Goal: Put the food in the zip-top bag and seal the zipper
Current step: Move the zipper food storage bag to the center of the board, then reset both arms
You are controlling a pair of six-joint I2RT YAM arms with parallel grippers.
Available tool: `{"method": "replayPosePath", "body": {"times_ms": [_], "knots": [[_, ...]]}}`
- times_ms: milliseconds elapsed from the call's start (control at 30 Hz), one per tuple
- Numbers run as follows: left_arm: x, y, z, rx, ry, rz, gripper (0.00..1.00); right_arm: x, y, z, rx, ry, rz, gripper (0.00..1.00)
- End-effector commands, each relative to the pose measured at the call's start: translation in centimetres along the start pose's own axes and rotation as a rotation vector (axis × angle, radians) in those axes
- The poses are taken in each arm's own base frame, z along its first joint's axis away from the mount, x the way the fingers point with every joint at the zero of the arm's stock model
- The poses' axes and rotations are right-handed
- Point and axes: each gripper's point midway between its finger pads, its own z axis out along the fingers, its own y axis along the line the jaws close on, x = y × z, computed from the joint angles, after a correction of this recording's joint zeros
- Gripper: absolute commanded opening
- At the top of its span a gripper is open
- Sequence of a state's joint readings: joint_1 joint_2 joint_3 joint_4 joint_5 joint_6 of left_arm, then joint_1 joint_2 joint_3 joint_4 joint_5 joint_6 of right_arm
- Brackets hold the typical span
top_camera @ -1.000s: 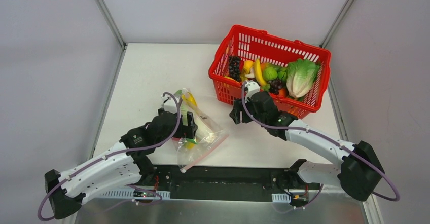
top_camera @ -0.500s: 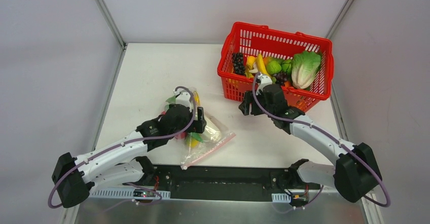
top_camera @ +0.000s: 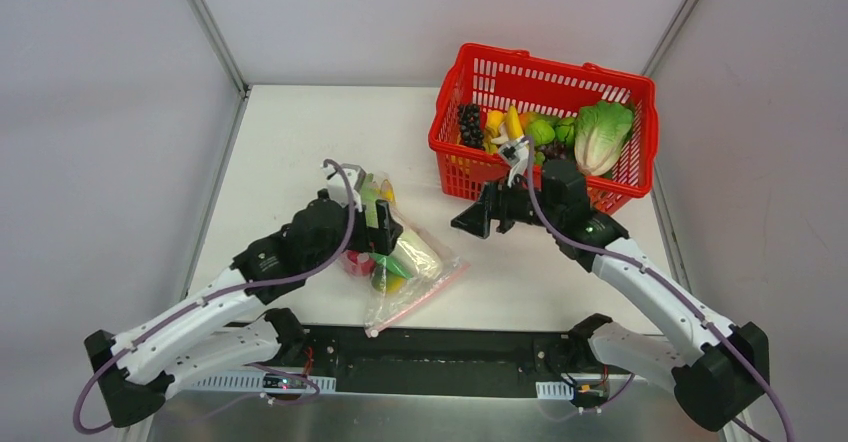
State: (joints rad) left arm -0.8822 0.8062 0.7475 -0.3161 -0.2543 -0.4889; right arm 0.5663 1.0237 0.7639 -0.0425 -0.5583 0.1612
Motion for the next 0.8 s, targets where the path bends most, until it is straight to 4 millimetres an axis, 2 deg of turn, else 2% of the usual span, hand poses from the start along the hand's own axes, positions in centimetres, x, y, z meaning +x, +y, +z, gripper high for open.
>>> {"method": "replayPosePath", "body": {"times_ms": [0, 67, 133, 333, 500, 600, 767], "knots": [[-4.5, 2.5, -3.7, -0.093, -0.167, 0.050, 0.99, -5.3, 5.6, -2.8, -0.133, -0.132, -0.116, 0.86], [-5.5, 3.7, -4.9, -0.139, -0.216, 0.076, 0.99, -7.2, 5.8, -3.7, -0.092, -0.209, -0.139, 0.97], [-6.0, 5.1, -6.0, -0.196, -0.244, 0.100, 0.99, -9.3, 5.1, -4.6, -0.001, -0.303, -0.145, 1.00], [-6.7, 7.4, -7.5, -0.286, -0.250, 0.151, 0.99, -13.8, -0.7, -7.9, 0.408, -0.518, -0.103, 1.00], [-8.1, 9.3, -8.1, -0.351, -0.258, 0.122, 0.99, -15.8, -4.3, -10.6, 0.630, -0.598, -0.049, 1.00], [-9.2, 10.7, -8.6, -0.375, -0.300, 0.043, 0.99, -16.8, -5.8, -12.2, 0.697, -0.633, 0.008, 1.00], [-9.3, 13.2, -8.4, -0.422, -0.242, -0.119, 0.99, -17.6, -9.1, -15.3, 0.768, -0.631, 0.140, 1.00]]}}
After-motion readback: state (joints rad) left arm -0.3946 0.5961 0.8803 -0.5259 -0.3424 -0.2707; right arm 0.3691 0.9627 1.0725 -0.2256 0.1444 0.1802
